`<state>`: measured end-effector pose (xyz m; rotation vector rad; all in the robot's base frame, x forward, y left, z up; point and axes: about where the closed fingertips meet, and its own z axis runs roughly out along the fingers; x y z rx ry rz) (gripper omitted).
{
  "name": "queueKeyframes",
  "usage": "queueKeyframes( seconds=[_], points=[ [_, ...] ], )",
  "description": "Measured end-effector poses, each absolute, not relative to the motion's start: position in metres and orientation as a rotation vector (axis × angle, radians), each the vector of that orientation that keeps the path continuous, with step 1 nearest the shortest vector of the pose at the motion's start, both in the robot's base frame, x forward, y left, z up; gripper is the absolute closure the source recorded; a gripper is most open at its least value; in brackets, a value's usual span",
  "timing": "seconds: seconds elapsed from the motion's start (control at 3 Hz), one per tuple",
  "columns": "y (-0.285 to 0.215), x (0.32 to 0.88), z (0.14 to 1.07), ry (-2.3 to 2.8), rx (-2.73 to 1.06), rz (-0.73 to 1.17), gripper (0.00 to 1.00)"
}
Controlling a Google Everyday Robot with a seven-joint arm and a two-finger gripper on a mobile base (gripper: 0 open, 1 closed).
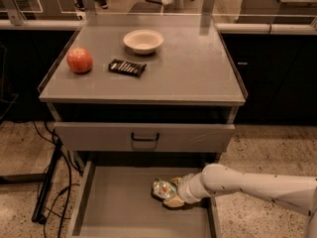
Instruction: Place 7up can into middle drawer
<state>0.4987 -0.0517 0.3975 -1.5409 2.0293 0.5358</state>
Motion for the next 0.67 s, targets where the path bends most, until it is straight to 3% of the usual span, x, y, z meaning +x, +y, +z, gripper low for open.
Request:
queueKeyframes(
  seconds=[0.33,0.67],
  points=[
    [-0.0514,0.4994,0.3783,2.061,-1.519,0.598,1.00],
    [-0.0510,0.4995,0.3763,2.064,-1.517,0.605,0.82]
  ],
)
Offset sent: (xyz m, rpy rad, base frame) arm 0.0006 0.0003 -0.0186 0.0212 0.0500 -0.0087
